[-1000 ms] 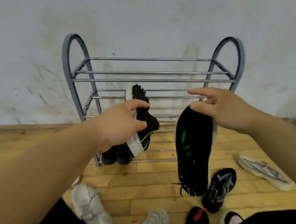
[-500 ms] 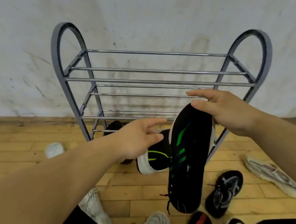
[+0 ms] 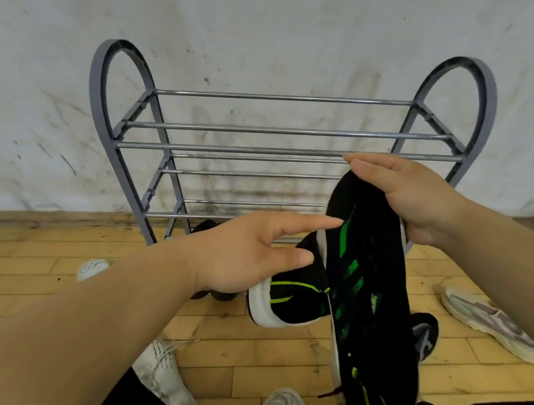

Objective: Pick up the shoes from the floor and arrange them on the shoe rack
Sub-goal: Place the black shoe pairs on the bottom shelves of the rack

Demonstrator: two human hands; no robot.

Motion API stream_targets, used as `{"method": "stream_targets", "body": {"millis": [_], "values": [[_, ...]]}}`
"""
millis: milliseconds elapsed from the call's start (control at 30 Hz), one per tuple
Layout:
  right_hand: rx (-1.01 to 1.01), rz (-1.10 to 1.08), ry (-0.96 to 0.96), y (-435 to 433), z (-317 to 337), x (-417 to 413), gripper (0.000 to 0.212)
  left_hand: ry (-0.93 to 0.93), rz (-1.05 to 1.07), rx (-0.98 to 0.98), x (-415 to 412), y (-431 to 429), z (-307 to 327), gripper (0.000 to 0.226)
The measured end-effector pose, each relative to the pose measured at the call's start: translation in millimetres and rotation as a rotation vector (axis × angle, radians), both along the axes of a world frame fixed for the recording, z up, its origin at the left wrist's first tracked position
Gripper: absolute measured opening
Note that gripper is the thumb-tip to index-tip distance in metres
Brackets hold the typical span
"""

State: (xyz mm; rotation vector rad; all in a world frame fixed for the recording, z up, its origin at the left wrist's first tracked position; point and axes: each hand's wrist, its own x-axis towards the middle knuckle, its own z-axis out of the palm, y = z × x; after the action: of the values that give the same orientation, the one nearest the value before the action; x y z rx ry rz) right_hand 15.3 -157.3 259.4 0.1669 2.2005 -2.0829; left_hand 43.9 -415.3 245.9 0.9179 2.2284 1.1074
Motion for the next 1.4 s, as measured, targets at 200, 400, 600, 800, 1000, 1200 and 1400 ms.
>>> {"method": "stream_targets", "body": {"millis": [200,400,600,800,1000,1200,1400], "values": [[-0.076,0.026,-0.038,-3,13,8,0.026,-0.051,-0.054,-0.011,3,-1,6,0.056],[0.027,0.016,0.047,-12,14,17,0.028,-0.098,-0.103,0.004,13,-3,8,0.061],[0.113,-0.021,0.17,-26,8,31,0.029,-0.071,-0.108,-0.107,23,-4,4,0.062],[0.059,0.003,0.117,-33,12,33,0.031,-0.105,-0.023,-0.054,26,-8,2,0.059],[0.02,0.162,0.03,-21,13,38,0.045,-0.137,0.053,-0.014,37,-12,2,0.056],[0.022,0.175,-0.119,1,-1,43,0.048,-0.07,0.206,-0.022,44,-40,10,0.05],[0.201,0.178,-0.115,4,-20,39,0.029,-0.085,0.319,-0.039,48,-79,16,0.046]]}}
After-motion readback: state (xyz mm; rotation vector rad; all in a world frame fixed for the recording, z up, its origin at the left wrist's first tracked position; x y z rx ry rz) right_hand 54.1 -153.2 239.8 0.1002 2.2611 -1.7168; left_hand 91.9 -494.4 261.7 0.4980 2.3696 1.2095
